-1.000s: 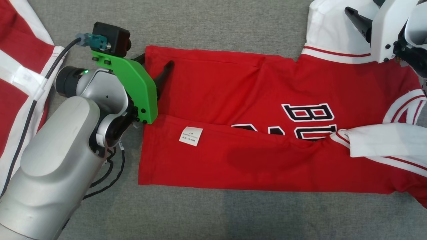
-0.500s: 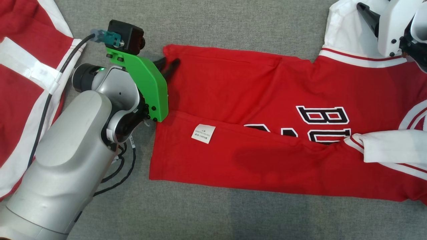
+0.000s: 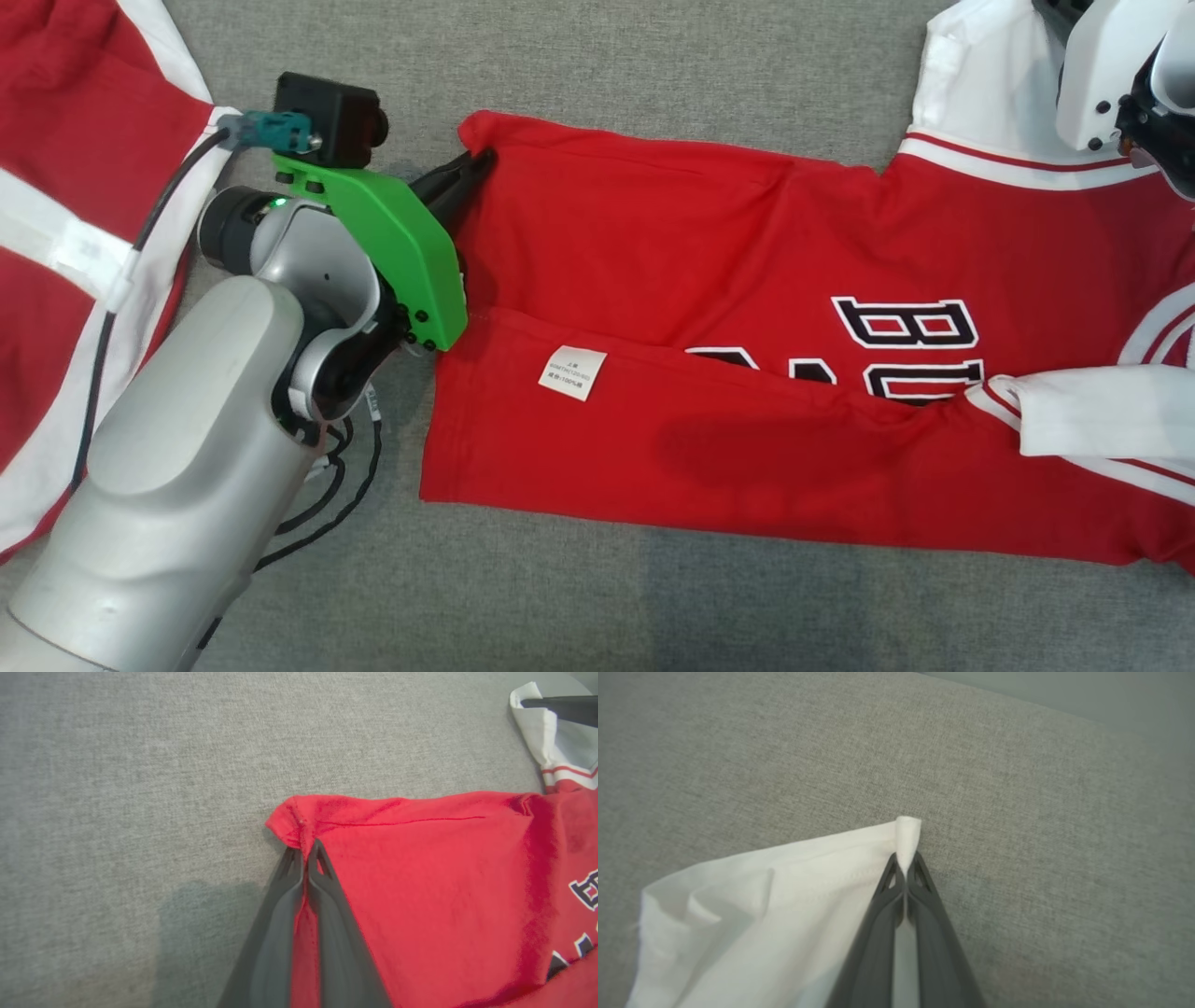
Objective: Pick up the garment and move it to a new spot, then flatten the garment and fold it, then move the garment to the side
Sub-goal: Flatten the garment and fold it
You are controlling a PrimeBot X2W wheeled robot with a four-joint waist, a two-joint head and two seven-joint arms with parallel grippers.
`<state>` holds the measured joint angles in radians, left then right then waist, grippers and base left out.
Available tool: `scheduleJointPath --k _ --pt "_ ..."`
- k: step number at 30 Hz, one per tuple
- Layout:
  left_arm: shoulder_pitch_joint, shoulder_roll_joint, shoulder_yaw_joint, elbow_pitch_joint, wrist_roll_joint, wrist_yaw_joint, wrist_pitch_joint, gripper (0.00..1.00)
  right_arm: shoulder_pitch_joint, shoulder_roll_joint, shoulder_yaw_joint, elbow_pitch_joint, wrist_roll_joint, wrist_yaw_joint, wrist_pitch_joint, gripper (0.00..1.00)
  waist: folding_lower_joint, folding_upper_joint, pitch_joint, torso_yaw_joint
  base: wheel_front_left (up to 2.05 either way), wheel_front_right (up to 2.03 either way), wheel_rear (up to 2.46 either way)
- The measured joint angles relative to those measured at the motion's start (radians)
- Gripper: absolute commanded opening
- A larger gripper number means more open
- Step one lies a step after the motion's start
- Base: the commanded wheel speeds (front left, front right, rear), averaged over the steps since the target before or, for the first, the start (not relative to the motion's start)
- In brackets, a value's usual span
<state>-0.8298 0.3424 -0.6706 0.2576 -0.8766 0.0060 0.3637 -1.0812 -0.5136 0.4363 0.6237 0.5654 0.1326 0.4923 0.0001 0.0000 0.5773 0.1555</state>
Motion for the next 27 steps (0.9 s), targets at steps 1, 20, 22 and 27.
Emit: scheduleJointPath --k 1,20,22,27 --pt "0.008 0.009 0.011 -0.013 -0.001 0.006 -0.009 0.00 0.000 0.001 -0.002 -0.006 0.008 0.000 -0.014 0.00 0.0000 0.0000 -0.001 -0.004 0.00 0.00 0.00" --pt "0.291 0.197 0.147 -0.298 -0.051 0.153 -0.087 0.00 0.363 -0.180 -0.128 -0.556 0.277 -0.001 -0.170 0.00 0.0000 0.0000 -0.091 -0.133 0.00 0.00 0.00" --pt "0.351 0.219 0.161 -0.350 -0.060 0.166 -0.104 0.00 0.467 -0.192 -0.167 -0.624 0.282 -0.001 -0.179 0.00 -0.0001 0.0000 -0.100 -0.150 0.00 0.00 0.00" --pt "0.528 0.257 0.200 -0.458 -0.088 0.210 -0.160 0.00 0.742 -0.152 -0.274 -0.766 0.286 -0.001 -0.202 0.00 -0.0001 0.0000 -0.126 -0.192 0.00 0.00 0.00"
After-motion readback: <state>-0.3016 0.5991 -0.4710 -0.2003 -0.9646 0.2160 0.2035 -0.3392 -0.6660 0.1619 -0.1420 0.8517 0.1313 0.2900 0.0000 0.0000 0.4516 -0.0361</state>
